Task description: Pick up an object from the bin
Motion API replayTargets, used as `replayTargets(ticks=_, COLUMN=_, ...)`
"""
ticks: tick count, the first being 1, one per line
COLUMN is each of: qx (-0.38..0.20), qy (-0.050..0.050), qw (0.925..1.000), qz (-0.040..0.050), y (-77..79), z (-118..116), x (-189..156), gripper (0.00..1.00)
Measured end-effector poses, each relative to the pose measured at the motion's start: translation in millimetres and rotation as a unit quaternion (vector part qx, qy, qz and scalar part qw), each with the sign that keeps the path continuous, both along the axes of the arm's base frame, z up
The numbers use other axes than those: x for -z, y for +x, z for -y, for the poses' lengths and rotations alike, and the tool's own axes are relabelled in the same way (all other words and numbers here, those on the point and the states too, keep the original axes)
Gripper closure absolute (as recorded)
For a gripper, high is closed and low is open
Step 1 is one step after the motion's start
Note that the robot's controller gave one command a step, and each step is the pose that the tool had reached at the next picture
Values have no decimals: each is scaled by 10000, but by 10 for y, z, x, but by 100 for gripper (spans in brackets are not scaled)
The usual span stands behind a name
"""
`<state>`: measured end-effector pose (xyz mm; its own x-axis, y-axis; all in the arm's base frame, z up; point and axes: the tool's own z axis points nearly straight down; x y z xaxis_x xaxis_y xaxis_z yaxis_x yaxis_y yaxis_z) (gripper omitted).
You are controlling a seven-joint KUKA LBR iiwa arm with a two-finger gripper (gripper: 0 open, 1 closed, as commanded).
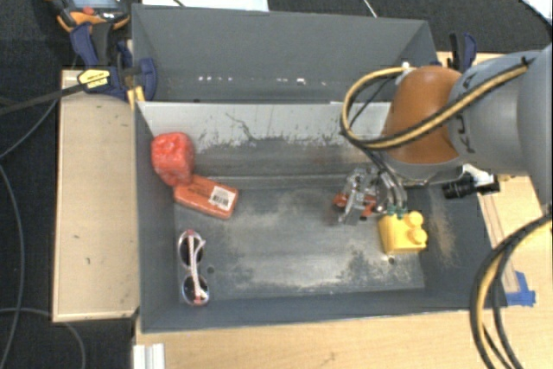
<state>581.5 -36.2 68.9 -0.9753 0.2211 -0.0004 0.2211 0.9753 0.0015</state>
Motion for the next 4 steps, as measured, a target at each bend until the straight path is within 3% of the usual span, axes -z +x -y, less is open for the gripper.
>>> replayTargets(ticks=2, qx=-3, qy=2, qw=10000, qz=-18, y=-11, z=-1, x=-29, gripper=100)
replayTargets(ticks=3, qx=-5, qy=6, qw=10000, qz=-50, y=-30, z=-3, x=-213, gripper=100)
replayTargets(ticks=4, qx=-6, qy=3, qw=10000, qz=-5, y=-6, z=-1, x=-410, gripper=100)
